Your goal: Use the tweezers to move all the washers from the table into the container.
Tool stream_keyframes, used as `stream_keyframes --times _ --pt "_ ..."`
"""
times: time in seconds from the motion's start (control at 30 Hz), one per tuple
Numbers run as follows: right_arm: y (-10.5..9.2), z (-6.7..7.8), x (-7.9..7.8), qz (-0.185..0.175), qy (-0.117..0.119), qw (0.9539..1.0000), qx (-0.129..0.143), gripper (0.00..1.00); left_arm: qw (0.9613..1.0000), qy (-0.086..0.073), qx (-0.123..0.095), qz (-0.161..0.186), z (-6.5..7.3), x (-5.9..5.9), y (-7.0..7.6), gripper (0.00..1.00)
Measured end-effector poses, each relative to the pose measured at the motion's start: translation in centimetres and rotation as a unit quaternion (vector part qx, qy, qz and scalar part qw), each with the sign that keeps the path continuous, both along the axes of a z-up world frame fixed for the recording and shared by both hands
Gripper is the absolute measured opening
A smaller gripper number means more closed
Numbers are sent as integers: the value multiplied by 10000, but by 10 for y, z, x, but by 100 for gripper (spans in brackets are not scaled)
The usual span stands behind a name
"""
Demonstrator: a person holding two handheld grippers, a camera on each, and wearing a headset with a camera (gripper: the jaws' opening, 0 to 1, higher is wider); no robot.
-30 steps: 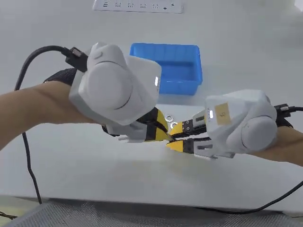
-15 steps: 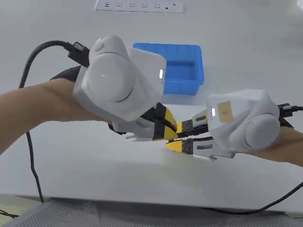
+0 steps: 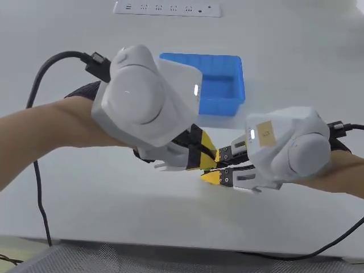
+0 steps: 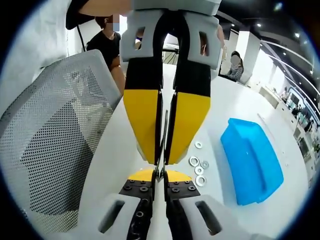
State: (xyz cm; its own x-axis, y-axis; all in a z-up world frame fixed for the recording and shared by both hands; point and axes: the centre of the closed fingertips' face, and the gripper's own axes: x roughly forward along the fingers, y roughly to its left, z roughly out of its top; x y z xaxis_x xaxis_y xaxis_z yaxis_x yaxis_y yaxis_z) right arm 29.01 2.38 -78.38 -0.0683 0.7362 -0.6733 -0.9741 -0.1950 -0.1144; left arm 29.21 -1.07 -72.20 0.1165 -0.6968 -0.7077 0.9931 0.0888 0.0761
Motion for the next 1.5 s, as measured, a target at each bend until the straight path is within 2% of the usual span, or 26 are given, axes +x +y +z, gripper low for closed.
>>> stream_keyframes --times 0.17,0.23,0.37,0.53,0.73,0.87,0.93,1.07,1.37,1.5 --pt "-2 0 0 -78 26 10000 16 7 10000 48 -74 28 0 0 -3 7" --pt "-2 0 1 -122 40 9999 48 7 9999 -49 -122 33 0 1 -3 7" --pt "-2 0 4 -178 11 9998 93 7 9997 -48 -203 133 1 3 -2 7" --pt "0 0 2 -179 105 9997 136 7 9995 21 -268 146 1 1 -3 7" --pt "-1 3 5 -292 220 9990 254 7 9988 -131 -460 142 5 2 -4 7" --pt "2 4 4 -219 126 9994 247 7 9985 -19 -511 199 7 3 -1 6" --pt "5 6 6 -204 -40 9995 248 8 9985 -50 -503 204 9 4 2 6" --pt "14 9 9 -201 -107 9993 300 8 9983 -83 -526 244 12 6 11 7" --pt "35 14 26 -205 -411 9980 430 12 9972 -214 -553 447 17 21 37 7" --pt "34 15 30 -251 -412 9979 442 21 9967 -171 -605 515 20 26 42 7"
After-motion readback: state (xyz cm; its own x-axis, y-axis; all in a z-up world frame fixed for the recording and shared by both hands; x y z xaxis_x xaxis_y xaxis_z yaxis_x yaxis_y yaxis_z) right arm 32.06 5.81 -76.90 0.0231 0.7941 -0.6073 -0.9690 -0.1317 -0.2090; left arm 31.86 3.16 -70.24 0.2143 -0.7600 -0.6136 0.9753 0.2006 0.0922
